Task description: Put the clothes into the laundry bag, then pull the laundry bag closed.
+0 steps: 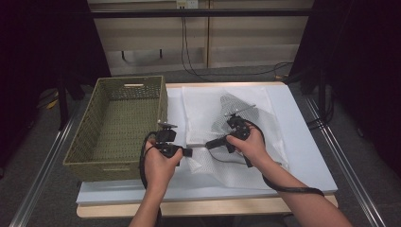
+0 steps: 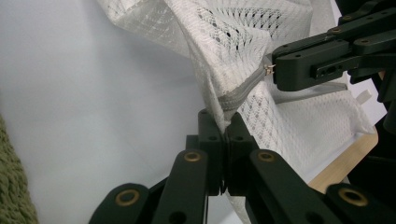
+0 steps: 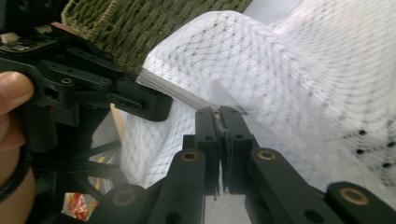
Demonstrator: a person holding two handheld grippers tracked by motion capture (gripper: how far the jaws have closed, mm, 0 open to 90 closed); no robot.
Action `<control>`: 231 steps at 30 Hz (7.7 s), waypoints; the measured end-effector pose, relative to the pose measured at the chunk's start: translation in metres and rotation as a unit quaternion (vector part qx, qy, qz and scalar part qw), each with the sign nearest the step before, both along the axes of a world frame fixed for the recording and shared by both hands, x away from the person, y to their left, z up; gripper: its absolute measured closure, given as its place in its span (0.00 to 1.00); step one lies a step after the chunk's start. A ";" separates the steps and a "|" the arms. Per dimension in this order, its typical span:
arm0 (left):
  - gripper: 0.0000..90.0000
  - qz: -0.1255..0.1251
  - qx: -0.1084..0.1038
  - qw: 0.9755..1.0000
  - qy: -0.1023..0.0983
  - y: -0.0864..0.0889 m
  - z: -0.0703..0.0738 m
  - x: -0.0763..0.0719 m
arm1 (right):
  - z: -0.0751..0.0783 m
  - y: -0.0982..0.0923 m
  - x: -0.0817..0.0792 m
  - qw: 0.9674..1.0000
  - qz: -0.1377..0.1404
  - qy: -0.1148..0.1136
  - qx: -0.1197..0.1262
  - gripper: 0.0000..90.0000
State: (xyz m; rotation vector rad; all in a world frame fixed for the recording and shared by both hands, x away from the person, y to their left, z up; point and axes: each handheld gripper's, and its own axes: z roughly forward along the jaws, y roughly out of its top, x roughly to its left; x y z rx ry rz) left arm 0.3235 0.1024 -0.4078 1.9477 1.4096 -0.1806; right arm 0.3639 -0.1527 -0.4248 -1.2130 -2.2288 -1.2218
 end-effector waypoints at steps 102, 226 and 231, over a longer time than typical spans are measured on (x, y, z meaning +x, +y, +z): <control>0.99 0.007 0.012 0.999 0.031 0.005 -0.002 0.007 | -0.019 -0.124 -0.030 0.996 -0.079 0.027 0.019 0.97; 0.35 -0.024 0.024 0.999 0.031 -0.004 0.013 -0.004 | -0.009 -0.214 -0.061 0.977 -0.169 -0.056 -0.116 0.45; 0.24 -0.037 0.026 0.999 0.004 -0.008 0.010 -0.002 | -0.010 -0.212 -0.063 0.973 -0.173 -0.087 -0.129 0.33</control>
